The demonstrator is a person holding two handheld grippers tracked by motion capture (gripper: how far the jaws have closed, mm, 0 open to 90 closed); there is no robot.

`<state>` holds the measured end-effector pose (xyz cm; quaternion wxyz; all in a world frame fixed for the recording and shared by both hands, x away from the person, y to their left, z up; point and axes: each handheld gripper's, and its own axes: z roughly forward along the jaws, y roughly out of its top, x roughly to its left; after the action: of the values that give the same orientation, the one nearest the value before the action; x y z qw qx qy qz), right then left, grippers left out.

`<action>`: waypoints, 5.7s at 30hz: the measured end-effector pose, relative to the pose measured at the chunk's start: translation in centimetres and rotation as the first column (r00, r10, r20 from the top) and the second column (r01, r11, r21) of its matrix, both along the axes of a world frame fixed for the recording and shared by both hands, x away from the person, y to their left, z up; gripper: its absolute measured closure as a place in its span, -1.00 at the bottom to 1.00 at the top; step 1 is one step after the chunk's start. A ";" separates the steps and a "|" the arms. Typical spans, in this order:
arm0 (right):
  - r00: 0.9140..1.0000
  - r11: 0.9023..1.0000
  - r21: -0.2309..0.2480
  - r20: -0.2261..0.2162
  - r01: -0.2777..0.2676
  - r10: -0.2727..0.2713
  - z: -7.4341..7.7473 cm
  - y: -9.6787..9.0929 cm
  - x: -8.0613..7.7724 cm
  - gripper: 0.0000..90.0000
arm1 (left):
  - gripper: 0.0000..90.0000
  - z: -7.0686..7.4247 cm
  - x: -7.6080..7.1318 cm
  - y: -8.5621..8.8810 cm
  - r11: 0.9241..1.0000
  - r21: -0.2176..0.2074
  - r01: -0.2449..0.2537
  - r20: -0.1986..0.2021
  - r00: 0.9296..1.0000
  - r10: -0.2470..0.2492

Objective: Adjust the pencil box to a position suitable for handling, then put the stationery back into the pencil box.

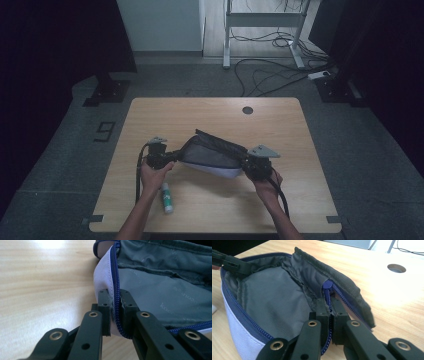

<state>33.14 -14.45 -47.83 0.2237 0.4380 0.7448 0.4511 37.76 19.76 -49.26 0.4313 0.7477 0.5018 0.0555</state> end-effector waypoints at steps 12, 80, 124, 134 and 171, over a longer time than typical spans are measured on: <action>0.997 1.000 -0.015 -0.070 -0.019 0.018 -2.1 -0.5 -0.1 0.90 | 0.73 -2.0 -1.3 -0.5 0.998 0.051 0.047 -0.054 0.998 -0.044; 0.990 0.989 0.041 -0.021 -0.140 0.141 -1.6 2.9 -3.1 0.14 | -0.14 -1.5 -2.4 5.4 0.994 -0.097 -0.042 0.026 0.999 0.045; 0.945 0.946 0.030 -0.042 -0.324 0.325 -2.3 12.6 -5.1 0.08 | -0.13 -1.3 -2.8 7.0 0.994 -0.079 -0.070 0.024 0.997 0.072; 0.927 0.929 0.053 -0.063 -0.366 0.369 -3.0 15.3 -5.3 0.08 | -0.13 -1.3 -2.8 7.3 0.994 -0.077 -0.074 0.020 0.997 0.075; 0.911 0.916 -0.041 -0.124 -0.400 0.392 -6.0 21.4 -5.8 0.06 | -0.13 -1.5 -2.8 7.0 0.997 -0.058 -0.052 0.013 0.999 0.053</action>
<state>27.39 6.95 -53.82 0.0993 0.2951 0.8438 0.4370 35.01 26.71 -50.80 0.4546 0.7212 0.5196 0.0576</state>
